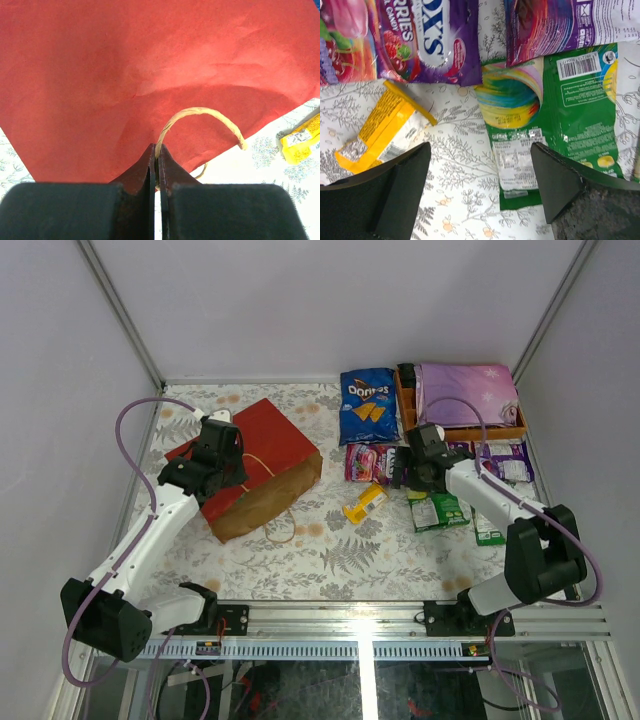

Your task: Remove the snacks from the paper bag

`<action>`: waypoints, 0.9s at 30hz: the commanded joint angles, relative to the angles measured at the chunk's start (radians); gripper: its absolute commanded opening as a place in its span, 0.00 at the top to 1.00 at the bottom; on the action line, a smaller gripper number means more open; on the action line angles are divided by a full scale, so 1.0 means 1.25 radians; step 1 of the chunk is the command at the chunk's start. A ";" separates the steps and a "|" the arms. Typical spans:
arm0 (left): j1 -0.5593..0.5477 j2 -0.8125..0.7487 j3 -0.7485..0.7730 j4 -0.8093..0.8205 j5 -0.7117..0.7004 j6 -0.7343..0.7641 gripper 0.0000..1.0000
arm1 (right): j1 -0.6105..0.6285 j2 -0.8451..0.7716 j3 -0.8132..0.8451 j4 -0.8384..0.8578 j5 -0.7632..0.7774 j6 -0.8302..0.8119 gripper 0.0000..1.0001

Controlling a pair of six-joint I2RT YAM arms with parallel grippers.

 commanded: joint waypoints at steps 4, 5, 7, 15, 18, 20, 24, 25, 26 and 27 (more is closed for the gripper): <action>0.005 -0.006 -0.006 0.043 0.013 0.019 1.00 | -0.056 0.037 -0.074 0.136 -0.062 0.015 0.16; 0.005 -0.007 -0.006 0.043 0.014 0.019 1.00 | -0.057 0.039 -0.084 0.139 -0.055 0.016 0.17; 0.004 -0.006 -0.005 0.043 0.013 0.020 1.00 | -0.062 0.040 -0.111 0.144 -0.040 0.022 0.17; 0.003 -0.005 -0.004 0.045 0.017 0.021 1.00 | -0.117 0.012 -0.220 0.163 -0.019 0.034 0.20; 0.002 -0.005 -0.004 0.045 0.016 0.021 1.00 | -0.122 -0.001 -0.236 0.156 -0.009 0.043 0.20; 0.003 -0.004 -0.002 0.044 0.016 0.023 1.00 | -0.122 -0.014 -0.244 0.154 -0.009 0.055 0.20; 0.001 -0.005 -0.004 0.044 0.015 0.023 1.00 | -0.122 -0.047 -0.274 0.170 -0.030 0.102 0.21; 0.000 -0.005 -0.003 0.044 0.014 0.023 1.00 | -0.123 -0.057 -0.286 0.181 -0.038 0.118 0.22; 0.000 -0.004 -0.002 0.044 0.014 0.023 1.00 | -0.122 -0.066 -0.298 0.191 -0.045 0.137 0.22; 0.000 -0.004 -0.002 0.044 0.015 0.024 1.00 | -0.121 -0.076 -0.316 0.205 -0.057 0.154 0.23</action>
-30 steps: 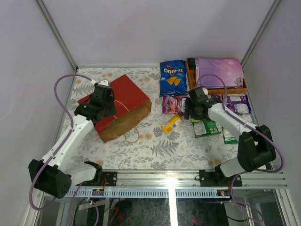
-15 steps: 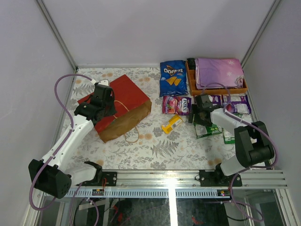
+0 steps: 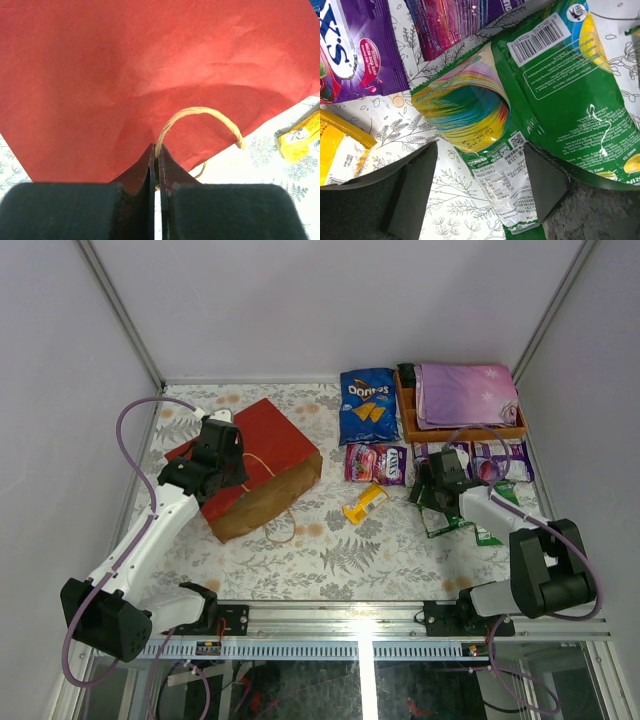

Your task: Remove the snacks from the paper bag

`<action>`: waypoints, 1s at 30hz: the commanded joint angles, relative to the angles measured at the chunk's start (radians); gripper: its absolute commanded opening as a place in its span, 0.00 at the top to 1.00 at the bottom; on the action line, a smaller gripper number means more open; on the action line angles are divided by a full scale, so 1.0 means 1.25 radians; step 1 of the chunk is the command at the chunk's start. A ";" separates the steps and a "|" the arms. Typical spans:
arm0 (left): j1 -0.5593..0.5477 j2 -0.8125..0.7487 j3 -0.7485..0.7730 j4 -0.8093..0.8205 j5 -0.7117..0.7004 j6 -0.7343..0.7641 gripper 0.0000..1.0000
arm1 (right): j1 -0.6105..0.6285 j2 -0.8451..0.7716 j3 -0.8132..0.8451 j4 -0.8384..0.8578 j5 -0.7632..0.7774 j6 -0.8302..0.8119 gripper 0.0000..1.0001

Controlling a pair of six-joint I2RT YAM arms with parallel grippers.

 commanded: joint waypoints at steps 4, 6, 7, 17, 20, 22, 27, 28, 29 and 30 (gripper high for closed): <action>0.000 -0.004 -0.003 0.039 0.006 0.014 1.00 | -0.004 -0.042 -0.104 0.005 -0.026 0.149 0.23; -0.001 -0.004 -0.004 0.039 0.006 0.016 1.00 | -0.003 -0.053 -0.118 0.020 -0.022 0.190 0.22; -0.002 -0.005 -0.004 0.039 0.005 0.015 1.00 | -0.002 -0.059 -0.127 0.028 -0.019 0.212 0.21; -0.005 -0.003 -0.005 0.039 0.003 0.018 1.00 | 0.047 -0.160 0.024 -0.122 0.177 0.133 0.14; -0.006 -0.001 -0.004 0.041 0.008 0.018 1.00 | 0.019 -0.186 0.077 -0.209 0.231 0.055 0.07; -0.006 -0.002 -0.003 0.041 0.016 0.019 1.00 | -0.013 -0.173 0.109 -0.254 0.216 0.021 0.05; -0.009 -0.003 -0.005 0.041 0.031 0.020 1.00 | -0.026 -0.077 0.153 -0.318 0.175 -0.012 0.00; -0.011 -0.004 -0.005 0.043 0.031 0.020 1.00 | -0.026 -0.065 0.144 -0.308 0.154 -0.010 0.01; -0.013 -0.006 -0.006 0.043 0.028 0.021 1.00 | -0.026 -0.057 0.134 -0.295 0.133 -0.007 0.01; -0.015 -0.008 -0.008 0.044 0.027 0.022 1.00 | -0.026 -0.053 0.123 -0.281 0.117 -0.001 0.01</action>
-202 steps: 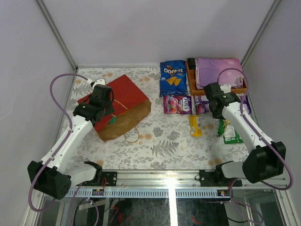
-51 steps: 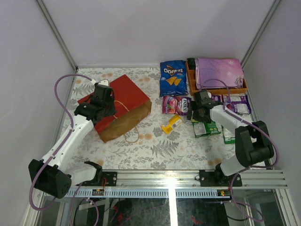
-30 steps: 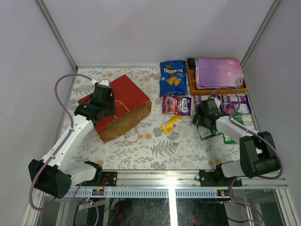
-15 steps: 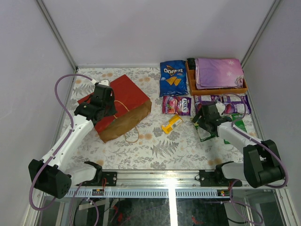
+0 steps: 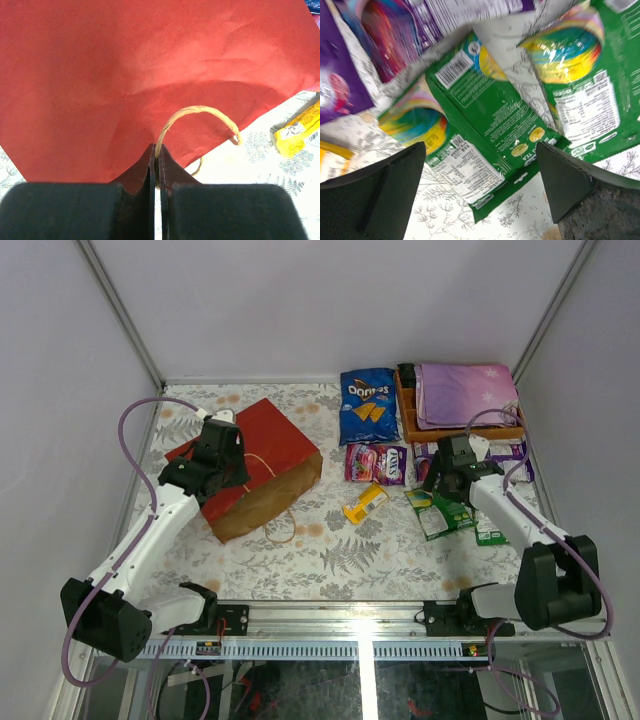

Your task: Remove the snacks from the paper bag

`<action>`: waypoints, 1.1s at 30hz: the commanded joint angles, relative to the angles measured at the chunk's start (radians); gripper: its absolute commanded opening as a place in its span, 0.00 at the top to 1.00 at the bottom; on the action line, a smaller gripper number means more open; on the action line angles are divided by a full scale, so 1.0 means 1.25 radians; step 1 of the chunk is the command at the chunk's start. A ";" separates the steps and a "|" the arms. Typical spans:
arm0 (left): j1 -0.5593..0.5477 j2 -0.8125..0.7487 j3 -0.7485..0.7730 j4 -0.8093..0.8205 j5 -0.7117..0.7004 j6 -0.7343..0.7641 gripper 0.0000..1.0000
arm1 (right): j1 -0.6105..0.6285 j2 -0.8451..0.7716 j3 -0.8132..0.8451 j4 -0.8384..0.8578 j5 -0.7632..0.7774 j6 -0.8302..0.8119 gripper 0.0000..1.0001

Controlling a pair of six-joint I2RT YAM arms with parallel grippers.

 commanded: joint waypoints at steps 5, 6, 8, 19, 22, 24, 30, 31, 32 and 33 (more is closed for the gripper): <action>-0.014 -0.012 -0.011 0.045 0.005 0.020 1.00 | -0.001 0.060 -0.047 0.002 -0.060 -0.002 0.01; -0.014 -0.011 -0.012 0.045 0.003 0.021 1.00 | -0.003 0.072 -0.048 0.004 -0.062 0.001 0.01; -0.015 -0.013 -0.013 0.045 0.003 0.020 1.00 | -0.003 0.094 -0.053 0.012 -0.067 0.013 0.01; -0.017 -0.011 -0.013 0.044 -0.002 0.021 1.00 | -0.010 0.084 -0.136 0.100 -0.085 0.152 0.01; -0.018 -0.014 -0.012 0.044 -0.002 0.022 1.00 | -0.010 0.067 -0.140 0.072 -0.058 0.196 0.01; -0.018 -0.015 -0.012 0.044 -0.002 0.022 1.00 | -0.009 0.065 -0.138 0.055 -0.058 0.219 0.01; -0.019 -0.018 -0.012 0.045 0.000 0.022 1.00 | -0.009 0.096 -0.127 0.014 -0.061 0.266 0.01; -0.019 -0.019 -0.012 0.045 0.000 0.022 1.00 | -0.009 0.099 -0.130 0.022 -0.073 0.266 0.01; -0.019 -0.019 -0.013 0.045 -0.001 0.021 1.00 | -0.009 0.102 -0.133 0.027 -0.080 0.270 0.01; -0.018 -0.019 -0.013 0.045 0.000 0.022 1.00 | -0.010 0.104 -0.133 0.028 -0.082 0.272 0.01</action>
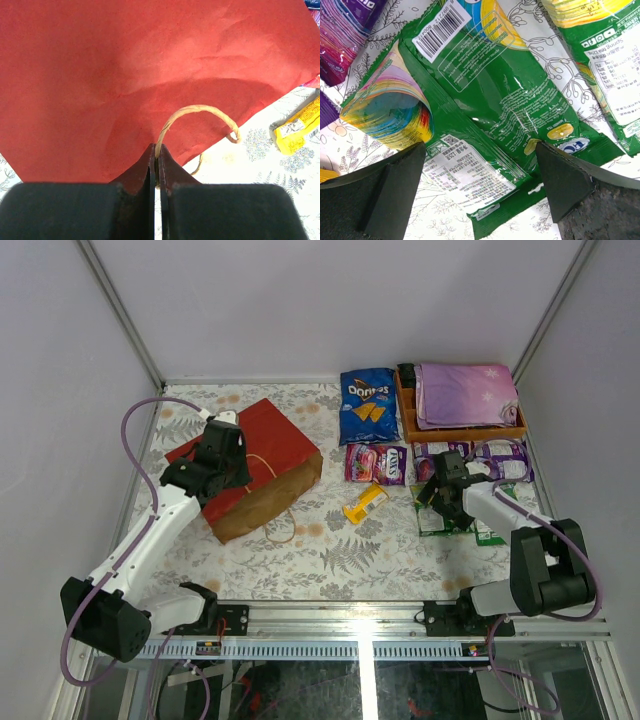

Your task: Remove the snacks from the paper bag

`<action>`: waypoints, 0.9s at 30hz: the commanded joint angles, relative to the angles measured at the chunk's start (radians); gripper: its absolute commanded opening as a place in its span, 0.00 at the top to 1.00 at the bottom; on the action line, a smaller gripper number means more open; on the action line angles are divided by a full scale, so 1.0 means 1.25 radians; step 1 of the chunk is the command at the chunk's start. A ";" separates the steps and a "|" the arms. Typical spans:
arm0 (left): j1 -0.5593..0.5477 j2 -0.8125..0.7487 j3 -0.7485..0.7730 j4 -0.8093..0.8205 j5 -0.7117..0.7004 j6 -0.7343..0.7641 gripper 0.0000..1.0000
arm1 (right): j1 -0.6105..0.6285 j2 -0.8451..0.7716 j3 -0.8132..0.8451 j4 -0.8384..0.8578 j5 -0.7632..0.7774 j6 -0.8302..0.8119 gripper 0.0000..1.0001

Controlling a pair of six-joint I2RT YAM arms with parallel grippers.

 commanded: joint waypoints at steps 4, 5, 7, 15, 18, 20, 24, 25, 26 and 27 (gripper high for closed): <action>-0.006 -0.017 -0.005 0.035 -0.001 0.016 1.00 | -0.003 0.023 -0.016 -0.046 -0.019 0.080 0.01; -0.006 -0.017 -0.005 0.035 -0.001 0.017 1.00 | -0.003 0.020 -0.017 -0.047 -0.015 0.089 0.01; -0.006 -0.017 -0.005 0.035 -0.001 0.017 1.00 | -0.003 0.010 -0.016 -0.051 -0.010 0.103 0.01; -0.005 -0.011 -0.003 0.035 0.000 0.017 1.00 | -0.003 -0.077 0.068 -0.135 0.035 0.126 0.01; -0.006 -0.008 -0.001 0.034 -0.001 0.017 1.00 | -0.001 -0.121 0.133 -0.179 0.068 0.107 0.01; -0.006 -0.007 0.001 0.034 0.001 0.017 1.00 | 0.006 -0.148 0.179 -0.198 0.093 0.087 0.01; -0.006 -0.005 0.001 0.034 0.001 0.017 1.00 | 0.098 -0.182 0.213 -0.125 0.075 -0.002 0.06; -0.006 -0.004 0.001 0.034 0.000 0.017 1.00 | 0.137 -0.174 0.216 -0.100 0.060 -0.020 0.12; -0.006 -0.004 0.002 0.034 0.000 0.017 1.00 | 0.185 -0.151 0.227 -0.087 0.048 -0.028 0.18; -0.006 -0.004 0.001 0.034 -0.001 0.017 1.00 | 0.232 -0.114 0.241 -0.078 0.036 -0.037 0.23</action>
